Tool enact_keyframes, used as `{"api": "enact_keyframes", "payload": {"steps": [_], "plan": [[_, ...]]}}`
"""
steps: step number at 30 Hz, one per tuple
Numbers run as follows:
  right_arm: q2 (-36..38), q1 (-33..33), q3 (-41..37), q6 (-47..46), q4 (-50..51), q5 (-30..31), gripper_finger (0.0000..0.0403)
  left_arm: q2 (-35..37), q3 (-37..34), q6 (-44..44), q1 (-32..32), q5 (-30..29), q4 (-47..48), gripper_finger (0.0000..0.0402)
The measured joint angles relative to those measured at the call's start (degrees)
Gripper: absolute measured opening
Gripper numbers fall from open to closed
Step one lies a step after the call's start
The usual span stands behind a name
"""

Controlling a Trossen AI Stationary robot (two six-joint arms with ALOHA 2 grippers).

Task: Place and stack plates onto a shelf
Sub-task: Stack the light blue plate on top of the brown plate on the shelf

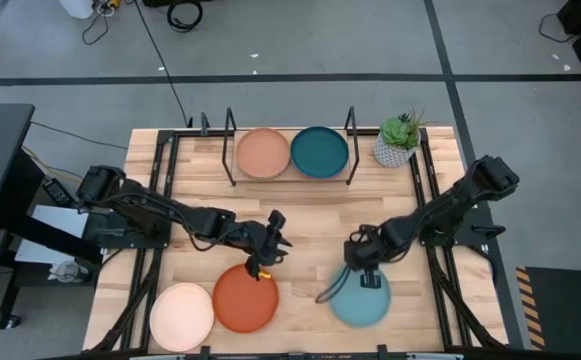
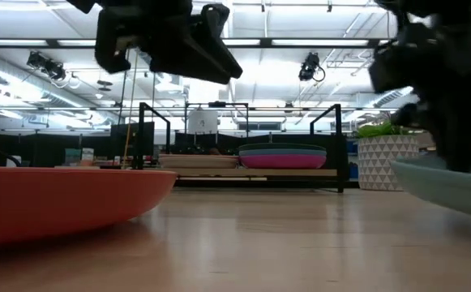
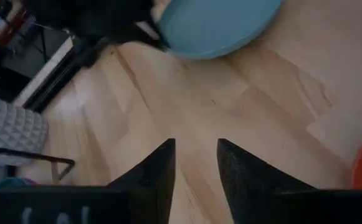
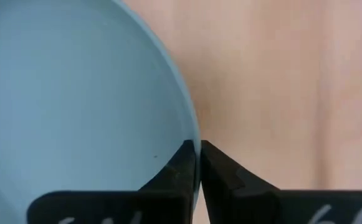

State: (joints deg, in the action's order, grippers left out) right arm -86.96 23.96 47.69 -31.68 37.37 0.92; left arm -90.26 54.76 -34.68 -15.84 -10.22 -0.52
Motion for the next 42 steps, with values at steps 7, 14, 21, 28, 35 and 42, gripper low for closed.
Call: {"api": "enact_keyframes", "payload": {"steps": [7,14,21,28,35,42], "plan": [[7.8,-8.3,0.0,3.0,-0.6,-0.8,0.0015,-4.3,0.0,-16.1,-1.7,-1.3,-2.6,0.0189],[9.7,-15.9,0.0,1.3,-2.6,-5.3,0.0016,-8.4,0.0,-27.4,-1.7,-5.6,-10.0,0.0206],[9.2,-20.0,0.1,1.2,-4.4,-9.6,0.0016,-10.4,0.0,-36.1,-1.3,-6.8,-17.3,0.0206],[9.3,-22.4,0.1,1.2,-6.5,-13.0,0.0016,-10.4,0.0,-43.4,-1.0,-6.0,-19.5,0.0206],[9.3,-23.8,0.1,-0.2,-11.1,-15.6,0.0017,-10.4,0.0,-46.2,-1.0,-3.8,-19.9,0.0196],[9.3,-25.3,0.1,-1.2,-12.1,-16.0,0.0019,-10.4,0.0,-47.1,-1.0,-2.4,-19.9,0.0151]]}}
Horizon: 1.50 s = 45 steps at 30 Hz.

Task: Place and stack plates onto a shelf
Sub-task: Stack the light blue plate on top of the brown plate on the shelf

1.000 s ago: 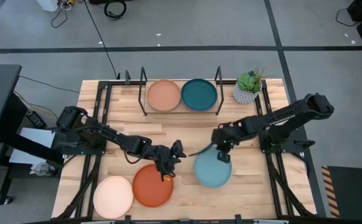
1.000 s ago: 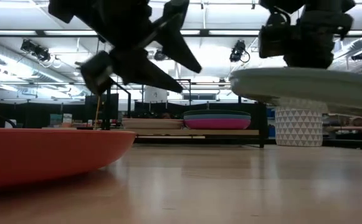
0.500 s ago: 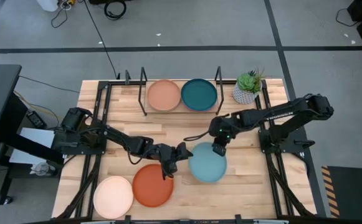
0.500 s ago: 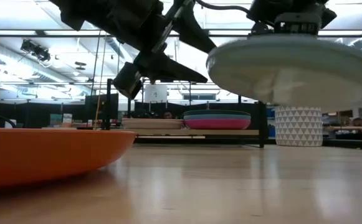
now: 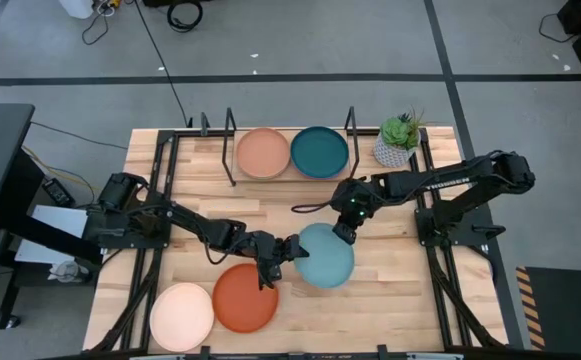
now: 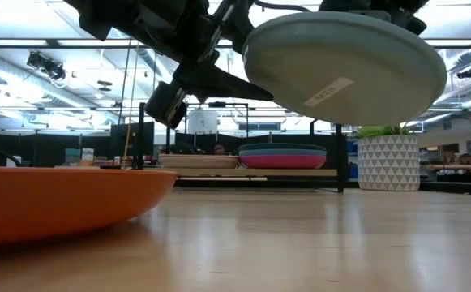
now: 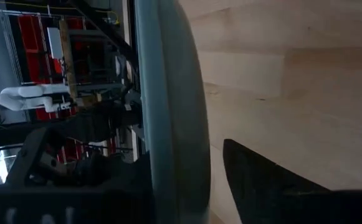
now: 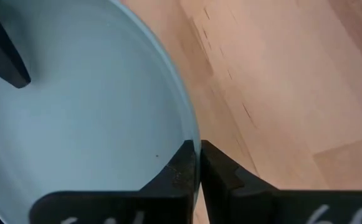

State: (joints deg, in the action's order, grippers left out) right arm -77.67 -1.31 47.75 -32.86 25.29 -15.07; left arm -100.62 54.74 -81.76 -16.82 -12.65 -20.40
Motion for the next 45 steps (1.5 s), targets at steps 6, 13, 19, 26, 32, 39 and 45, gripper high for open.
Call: {"api": "enact_keyframes", "payload": {"steps": [6,13,19,26,32,39,45], "plan": [[0.0,-0.1,0.0,0.0,-0.5,0.4,0.0034,0.0,0.0,1.7,0.3,0.0,0.1,0.0099],[0.6,0.0,0.0,0.3,-2.6,0.7,0.0062,0.0,0.0,6.0,0.2,0.0,0.9,0.0054],[4.5,-1.6,4.2,4.6,2.0,3.2,0.0077,0.1,0.0,9.7,-0.3,-3.3,1.9,0.0069],[12.6,-0.4,11.1,11.1,5.5,14.6,0.0077,0.2,0.0,14.5,-1.5,-16.0,1.8,0.0058],[17.4,3.1,11.5,14.4,6.5,25.7,0.0077,0.2,0.0,21.5,-0.9,-31.0,1.9,0.0063],[17.3,5.5,11.5,16.2,8.8,26.5,0.0077,0.2,0.0,27.1,2.3,-43.4,3.3,0.0064],[16.2,6.7,11.5,18.2,9.3,26.5,0.0077,0.2,0.0,32.4,7.6,-46.2,6.2,0.0065]]}}
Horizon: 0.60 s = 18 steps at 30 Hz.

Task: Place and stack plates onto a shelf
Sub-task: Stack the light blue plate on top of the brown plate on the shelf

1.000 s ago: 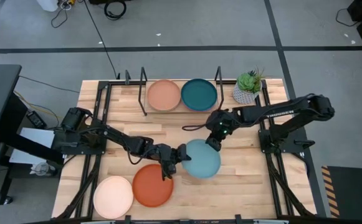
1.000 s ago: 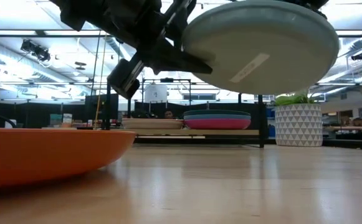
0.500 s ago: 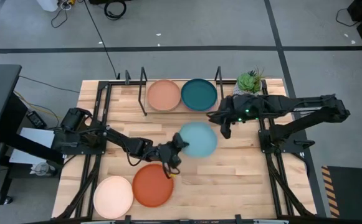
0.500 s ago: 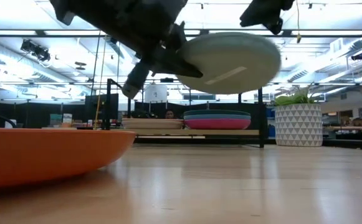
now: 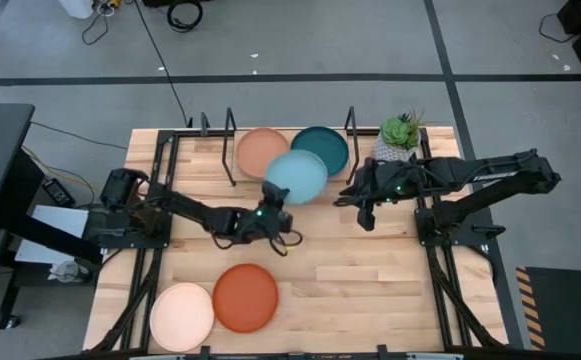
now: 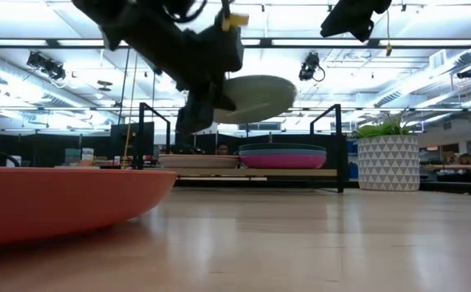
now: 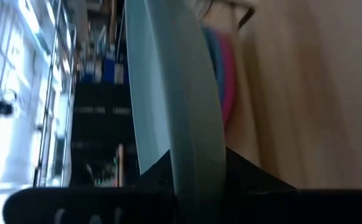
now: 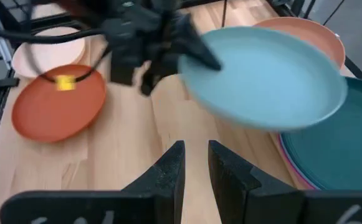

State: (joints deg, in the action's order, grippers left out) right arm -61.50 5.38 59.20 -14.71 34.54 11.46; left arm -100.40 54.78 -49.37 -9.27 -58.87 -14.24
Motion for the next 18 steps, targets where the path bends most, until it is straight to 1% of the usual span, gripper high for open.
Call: {"api": "enact_keyframes", "payload": {"steps": [5,9,12,18], "plan": [[-0.3,0.9,0.0,1.9,0.4,0.1,0.0077,0.0,0.0,5.3,5.1,-1.3,3.6,0.0065],[-0.3,1.6,0.0,3.3,0.4,1.9,0.0077,0.0,0.0,12.4,9.0,1.1,6.3,0.0065],[-0.3,2.0,0.0,4.0,0.4,2.4,0.0077,0.0,0.0,16.3,11.5,1.1,9.1,0.0066],[-0.3,2.2,-0.1,4.4,0.9,2.4,0.0077,0.0,0.0,19.0,14.4,1.1,14.1,0.0066]]}}
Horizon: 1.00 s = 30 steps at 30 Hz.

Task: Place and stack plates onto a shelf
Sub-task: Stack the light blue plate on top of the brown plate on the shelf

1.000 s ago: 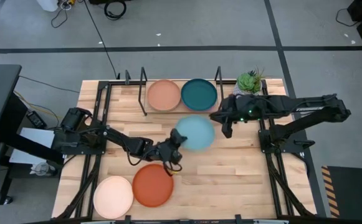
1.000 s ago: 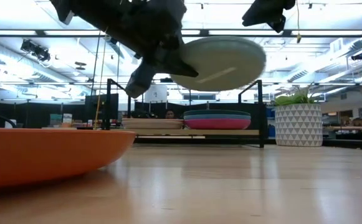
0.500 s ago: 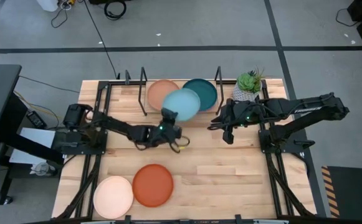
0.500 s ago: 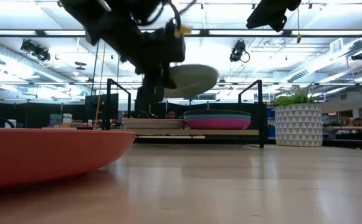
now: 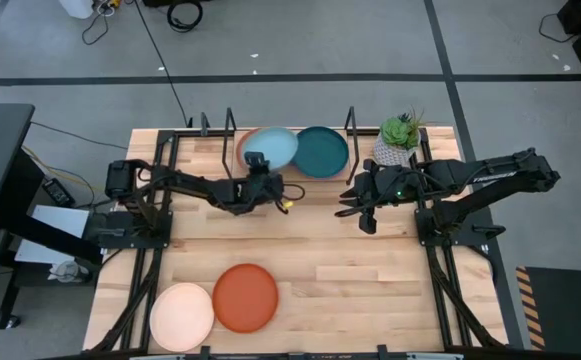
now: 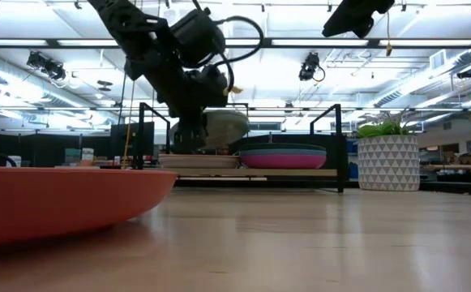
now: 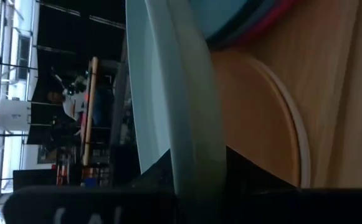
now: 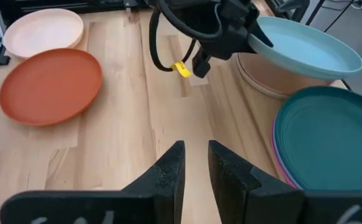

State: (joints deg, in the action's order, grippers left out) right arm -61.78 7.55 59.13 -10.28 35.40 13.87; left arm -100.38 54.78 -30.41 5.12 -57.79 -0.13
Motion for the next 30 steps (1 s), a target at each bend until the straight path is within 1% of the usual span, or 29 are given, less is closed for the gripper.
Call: {"api": "enact_keyframes", "payload": {"steps": [9,12,16,19,22,27,30], "plan": [[0.0,0.0,0.0,-0.5,0.3,0.0,0.0077,0.0,0.0,0.8,1.2,0.0,2.5,0.007],[0.0,0.0,0.0,-0.5,0.3,0.0,0.0077,0.0,0.0,0.6,1.1,1.5,2.4,0.0091],[0.0,0.0,0.0,-0.5,0.3,0.0,0.0077,0.0,0.0,1.1,1.2,3.7,2.5,0.0138],[0.0,0.0,0.0,-0.5,0.3,0.0,0.0077,0.3,0.0,2.2,1.2,7.3,3.0,0.0169],[0.0,0.0,0.0,-0.7,0.3,0.0,0.0077,1.7,0.0,4.5,1.2,11.2,3.8,0.0186],[0.0,0.0,0.0,-0.7,0.2,0.0,0.0077,5.0,0.0,8.1,1.2,19.1,5.8,0.0188],[0.0,0.0,0.0,-0.6,0.4,0.0,0.0077,7.0,0.0,8.8,1.2,22.3,5.9,0.0183]]}}
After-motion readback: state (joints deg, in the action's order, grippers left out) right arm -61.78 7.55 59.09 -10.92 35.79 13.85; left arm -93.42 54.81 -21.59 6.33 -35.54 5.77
